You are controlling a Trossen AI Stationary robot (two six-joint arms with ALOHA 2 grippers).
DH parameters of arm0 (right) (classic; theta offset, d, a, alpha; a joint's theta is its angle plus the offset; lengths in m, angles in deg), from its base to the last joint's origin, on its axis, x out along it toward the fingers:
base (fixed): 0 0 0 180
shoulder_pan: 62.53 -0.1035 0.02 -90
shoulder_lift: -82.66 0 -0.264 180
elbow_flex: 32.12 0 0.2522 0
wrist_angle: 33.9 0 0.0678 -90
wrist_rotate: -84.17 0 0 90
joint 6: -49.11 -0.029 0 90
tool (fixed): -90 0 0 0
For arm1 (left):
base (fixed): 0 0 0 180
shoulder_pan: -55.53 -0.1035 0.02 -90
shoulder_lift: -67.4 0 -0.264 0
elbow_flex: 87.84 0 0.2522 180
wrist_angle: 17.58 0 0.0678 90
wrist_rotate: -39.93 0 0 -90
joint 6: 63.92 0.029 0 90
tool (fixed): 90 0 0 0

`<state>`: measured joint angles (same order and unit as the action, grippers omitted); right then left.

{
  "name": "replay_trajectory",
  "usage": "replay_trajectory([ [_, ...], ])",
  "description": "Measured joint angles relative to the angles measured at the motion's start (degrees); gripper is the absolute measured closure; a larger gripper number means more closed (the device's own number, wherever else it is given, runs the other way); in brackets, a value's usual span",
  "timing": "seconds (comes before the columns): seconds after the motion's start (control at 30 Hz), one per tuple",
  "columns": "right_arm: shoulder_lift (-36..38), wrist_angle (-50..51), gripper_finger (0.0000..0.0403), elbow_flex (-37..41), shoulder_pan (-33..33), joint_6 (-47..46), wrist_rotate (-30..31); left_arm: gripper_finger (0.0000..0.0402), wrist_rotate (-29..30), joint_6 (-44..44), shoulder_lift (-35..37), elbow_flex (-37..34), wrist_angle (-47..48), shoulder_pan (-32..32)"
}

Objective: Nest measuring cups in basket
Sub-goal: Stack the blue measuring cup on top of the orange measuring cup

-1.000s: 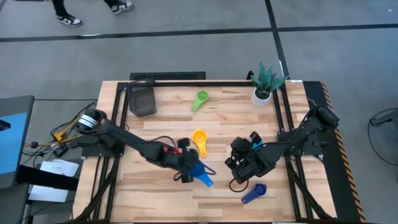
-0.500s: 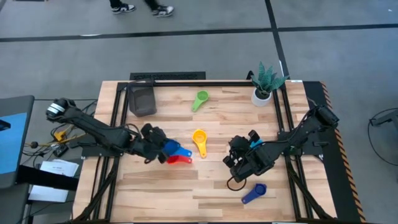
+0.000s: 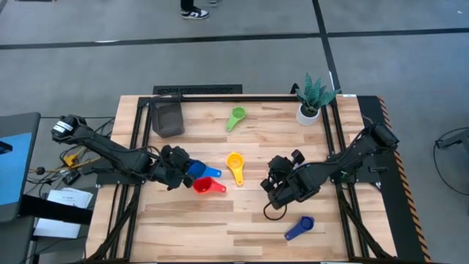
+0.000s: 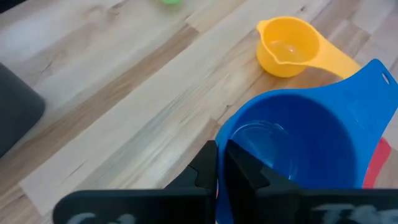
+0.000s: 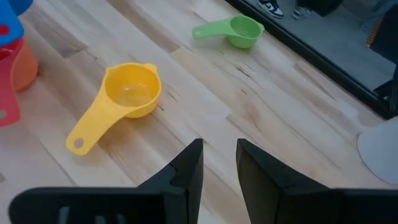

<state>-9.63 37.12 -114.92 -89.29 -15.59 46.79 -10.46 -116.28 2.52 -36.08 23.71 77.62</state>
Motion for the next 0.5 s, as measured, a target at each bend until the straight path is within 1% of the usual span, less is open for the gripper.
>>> replay_trajectory([
  [0.23, 0.00, -1.87, 0.0283, 0.00, 0.31, 2.24, -0.23, 0.0399, 0.02, -3.47, -0.23, 0.00, -0.44, 0.00],
  [0.5, 0.00, -2.24, 0.0283, -0.02, 0.31, 2.35, -0.23, 0.0399, -2.29, -4.43, -4.71, 0.00, -4.60, 1.26],
])
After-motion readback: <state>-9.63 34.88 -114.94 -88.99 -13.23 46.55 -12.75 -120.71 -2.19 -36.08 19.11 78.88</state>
